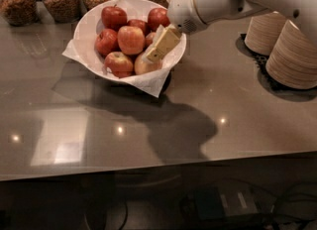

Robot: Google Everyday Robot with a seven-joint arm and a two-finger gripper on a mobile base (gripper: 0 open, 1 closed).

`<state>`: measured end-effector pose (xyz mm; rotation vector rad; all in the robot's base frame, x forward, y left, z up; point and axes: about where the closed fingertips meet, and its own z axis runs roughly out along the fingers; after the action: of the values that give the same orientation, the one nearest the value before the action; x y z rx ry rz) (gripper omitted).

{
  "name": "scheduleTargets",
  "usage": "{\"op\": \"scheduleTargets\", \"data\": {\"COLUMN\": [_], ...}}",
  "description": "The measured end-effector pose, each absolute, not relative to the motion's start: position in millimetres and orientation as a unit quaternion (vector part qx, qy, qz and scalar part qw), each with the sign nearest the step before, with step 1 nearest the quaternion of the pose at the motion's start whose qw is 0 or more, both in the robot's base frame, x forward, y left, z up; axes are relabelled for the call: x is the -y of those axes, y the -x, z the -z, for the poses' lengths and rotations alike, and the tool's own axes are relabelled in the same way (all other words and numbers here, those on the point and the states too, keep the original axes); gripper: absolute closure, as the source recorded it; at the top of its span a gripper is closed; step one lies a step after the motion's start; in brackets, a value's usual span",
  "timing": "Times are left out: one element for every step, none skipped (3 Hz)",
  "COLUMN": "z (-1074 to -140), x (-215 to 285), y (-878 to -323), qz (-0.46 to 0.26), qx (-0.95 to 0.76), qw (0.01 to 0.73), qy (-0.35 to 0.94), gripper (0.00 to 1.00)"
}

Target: Pick apple from white bowl

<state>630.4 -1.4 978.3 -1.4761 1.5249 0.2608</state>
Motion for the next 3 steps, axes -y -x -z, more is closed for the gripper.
{"op": "scheduleTargets", "data": {"z": [-969,-960,-950], "x": [-21,-39,-50], "y": [-649,-660,-665], "qz": [-0.122,-0.132,-0.139], "qx": [-0.608,-0.597,-0.592], "qw": [0.485,0.481,0.474], "qy": [0.617,0.628,0.637], "gripper": [0.07,0.26,0.31]}}
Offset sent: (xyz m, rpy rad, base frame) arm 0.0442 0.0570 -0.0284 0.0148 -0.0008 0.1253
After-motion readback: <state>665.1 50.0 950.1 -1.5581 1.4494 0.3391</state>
